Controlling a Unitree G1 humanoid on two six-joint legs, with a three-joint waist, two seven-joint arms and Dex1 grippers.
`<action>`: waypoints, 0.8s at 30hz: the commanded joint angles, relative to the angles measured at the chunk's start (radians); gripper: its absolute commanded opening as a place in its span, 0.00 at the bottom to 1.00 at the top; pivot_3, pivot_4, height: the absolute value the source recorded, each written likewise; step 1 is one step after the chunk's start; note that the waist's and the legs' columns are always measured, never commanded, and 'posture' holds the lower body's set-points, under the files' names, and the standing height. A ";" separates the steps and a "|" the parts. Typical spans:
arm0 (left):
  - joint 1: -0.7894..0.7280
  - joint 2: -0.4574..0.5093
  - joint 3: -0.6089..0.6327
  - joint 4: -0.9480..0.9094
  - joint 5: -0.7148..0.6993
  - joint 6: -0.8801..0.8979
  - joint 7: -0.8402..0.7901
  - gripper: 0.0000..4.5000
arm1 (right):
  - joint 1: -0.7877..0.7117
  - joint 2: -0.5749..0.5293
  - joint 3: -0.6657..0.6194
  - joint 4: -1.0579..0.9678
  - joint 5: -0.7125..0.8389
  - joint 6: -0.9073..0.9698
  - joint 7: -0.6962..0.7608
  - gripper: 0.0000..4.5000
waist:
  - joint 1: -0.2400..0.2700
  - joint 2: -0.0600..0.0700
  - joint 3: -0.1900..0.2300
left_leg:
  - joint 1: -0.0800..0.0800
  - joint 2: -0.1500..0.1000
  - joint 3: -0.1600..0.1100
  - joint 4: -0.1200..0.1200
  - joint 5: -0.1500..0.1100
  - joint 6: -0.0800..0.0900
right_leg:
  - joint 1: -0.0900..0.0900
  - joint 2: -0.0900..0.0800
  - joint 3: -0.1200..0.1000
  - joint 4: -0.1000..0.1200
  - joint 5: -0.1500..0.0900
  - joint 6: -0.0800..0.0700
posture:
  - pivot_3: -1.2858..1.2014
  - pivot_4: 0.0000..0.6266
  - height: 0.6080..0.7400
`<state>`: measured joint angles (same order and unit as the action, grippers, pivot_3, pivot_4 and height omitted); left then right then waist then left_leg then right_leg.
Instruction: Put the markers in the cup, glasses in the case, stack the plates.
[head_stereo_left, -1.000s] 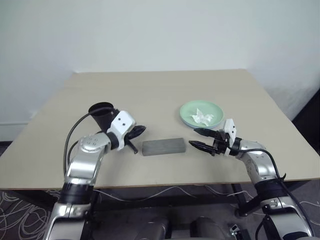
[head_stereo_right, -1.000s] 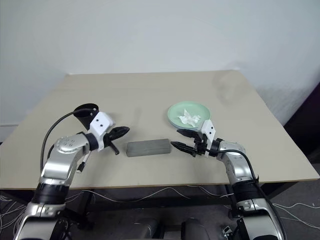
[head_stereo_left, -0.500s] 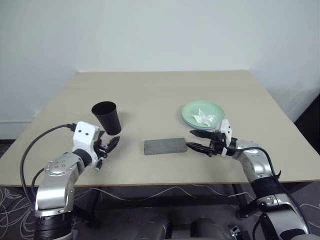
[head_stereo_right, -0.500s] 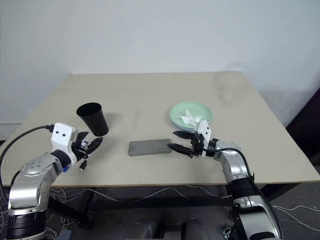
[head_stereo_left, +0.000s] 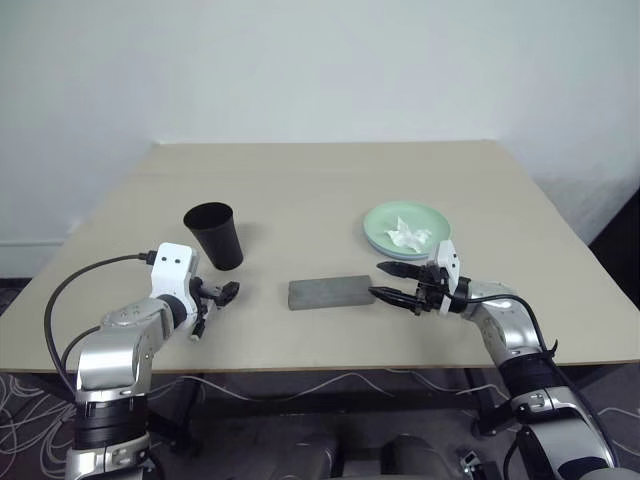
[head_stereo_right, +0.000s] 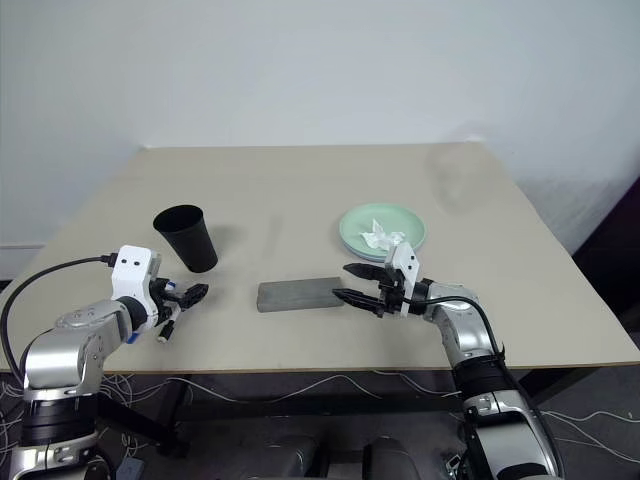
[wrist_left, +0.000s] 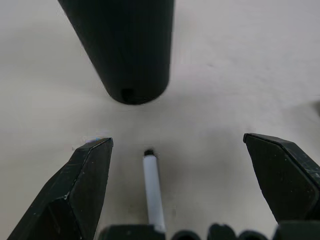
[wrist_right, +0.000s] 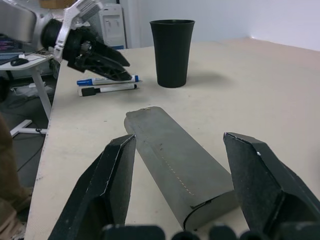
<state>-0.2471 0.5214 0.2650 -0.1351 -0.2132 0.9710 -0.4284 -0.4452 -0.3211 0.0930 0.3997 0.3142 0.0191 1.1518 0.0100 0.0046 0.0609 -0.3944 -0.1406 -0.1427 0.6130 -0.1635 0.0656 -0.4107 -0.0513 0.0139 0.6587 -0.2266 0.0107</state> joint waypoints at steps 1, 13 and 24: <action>-0.049 0.001 -0.021 0.013 -0.006 0.036 0.023 1.00 | 0.005 -0.004 -0.021 -0.044 0.010 -0.018 -0.013 0.68 | 0.000 0.000 0.000 | 0.000 0.000 0.000 0.000 0.000 0.000 | 0.000 0.000 0.000 0.000 0.000 0.000 | 0.52 0.00 0.98; -0.104 -0.028 -0.062 0.099 0.021 0.133 0.139 1.00 | 0.032 -0.018 -0.028 -0.071 0.014 -0.016 -0.041 0.68 | 0.000 0.000 0.000 | 0.000 0.000 0.000 -0.001 0.000 0.000 | 0.000 0.000 0.000 -0.001 0.001 0.001 | 0.52 0.00 0.98; -0.107 -0.058 -0.038 0.103 -0.001 0.161 0.163 0.65 | 0.020 -0.013 -0.023 -0.061 0.010 -0.017 -0.044 0.68 | 0.000 0.000 0.000 | 0.000 0.000 0.000 -0.001 0.000 0.000 | 0.000 0.000 0.000 -0.001 0.000 0.000 | 0.52 0.00 0.98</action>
<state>-0.3372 0.4679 0.2153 -0.0221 -0.2013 1.1270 -0.2644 -0.4016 -0.3317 0.0887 0.3731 0.3143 0.0190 1.1097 0.0098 0.0045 0.0609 -0.3946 -0.1406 -0.1429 0.6123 -0.1635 0.0655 -0.4107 -0.0517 0.0138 0.6578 -0.2266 0.0109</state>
